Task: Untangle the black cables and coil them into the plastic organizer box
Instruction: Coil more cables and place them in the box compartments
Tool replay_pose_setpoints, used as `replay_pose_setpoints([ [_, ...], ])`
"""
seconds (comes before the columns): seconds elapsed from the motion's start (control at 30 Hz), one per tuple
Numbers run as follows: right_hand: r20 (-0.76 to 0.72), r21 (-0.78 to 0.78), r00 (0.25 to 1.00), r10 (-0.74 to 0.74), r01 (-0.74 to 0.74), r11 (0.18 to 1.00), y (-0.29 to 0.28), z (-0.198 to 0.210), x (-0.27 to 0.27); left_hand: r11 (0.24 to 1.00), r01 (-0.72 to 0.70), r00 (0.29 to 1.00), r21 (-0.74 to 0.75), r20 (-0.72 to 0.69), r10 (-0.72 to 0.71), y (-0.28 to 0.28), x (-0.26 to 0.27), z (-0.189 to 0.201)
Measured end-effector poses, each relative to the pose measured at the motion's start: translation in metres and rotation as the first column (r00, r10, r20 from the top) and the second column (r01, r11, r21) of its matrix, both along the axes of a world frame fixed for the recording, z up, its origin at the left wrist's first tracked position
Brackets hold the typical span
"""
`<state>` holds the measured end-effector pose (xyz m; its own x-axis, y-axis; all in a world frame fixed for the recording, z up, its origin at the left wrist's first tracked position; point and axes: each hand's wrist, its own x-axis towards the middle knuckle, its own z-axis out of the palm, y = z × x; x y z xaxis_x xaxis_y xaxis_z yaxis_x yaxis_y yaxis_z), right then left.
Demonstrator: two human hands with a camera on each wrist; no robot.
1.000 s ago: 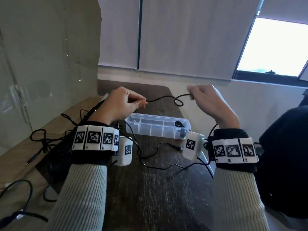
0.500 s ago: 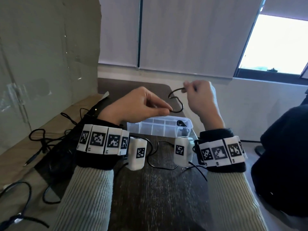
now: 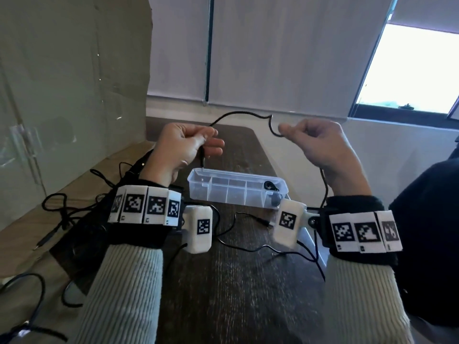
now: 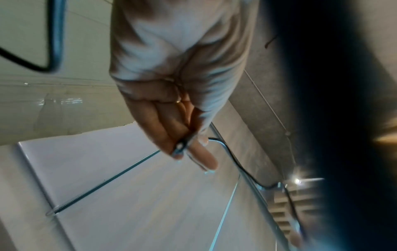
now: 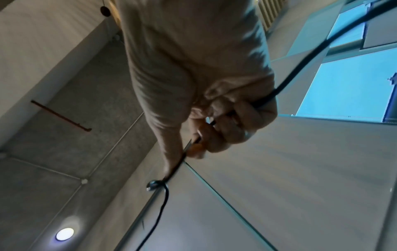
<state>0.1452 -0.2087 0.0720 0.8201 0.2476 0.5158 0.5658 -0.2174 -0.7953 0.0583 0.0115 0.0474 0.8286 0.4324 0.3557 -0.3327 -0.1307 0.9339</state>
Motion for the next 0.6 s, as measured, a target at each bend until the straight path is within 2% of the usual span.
replay_pose_setpoints([
  [0.1, -0.012, -0.175, 0.999, -0.045, 0.043, 0.984, -0.005, -0.007, 0.010, 0.994, 0.036, 0.995, -0.101, 0.096, -0.026, 0.002, 0.001, 0.004],
  [0.17, -0.048, -0.274, 0.998, -0.033, 0.018, 0.962, -0.005, -0.010, 0.013, 0.984, 0.024, 0.989, -0.175, 0.149, 0.002, 0.000, 0.002, 0.006],
  [0.27, -0.094, -0.296, 0.995, 0.032, -0.059, 0.953, -0.005, -0.010, 0.010, 0.947, -0.035, 0.976, -0.320, 0.192, 0.101, 0.000, 0.003, 0.008],
  [0.37, -0.088, -0.284, 0.990, 0.111, -0.131, 0.950, -0.010, -0.006, 0.006, 0.918, -0.081, 0.971, -0.389, 0.177, 0.161, 0.000, 0.004, 0.007],
  [0.43, -0.067, -0.353, 0.989, 0.131, -0.146, 0.924, -0.013, -0.003, 0.002, 0.933, -0.125, 0.971, -0.337, 0.150, 0.184, -0.003, 0.003, 0.007],
  [0.5, -0.059, -0.457, 0.989, 0.139, -0.151, 0.877, -0.014, -0.002, -0.002, 0.970, -0.167, 0.975, -0.177, 0.118, 0.189, -0.005, 0.003, 0.006],
  [0.57, -0.032, -0.530, 0.990, 0.134, -0.130, 0.838, -0.012, -0.002, -0.006, 0.990, -0.137, 0.986, -0.044, 0.091, 0.141, -0.007, 0.005, 0.005],
  [0.6, -0.012, -0.532, 0.992, 0.128, -0.115, 0.839, -0.007, -0.001, -0.008, 0.994, -0.110, 0.991, -0.022, 0.078, 0.111, -0.008, 0.006, 0.004],
])
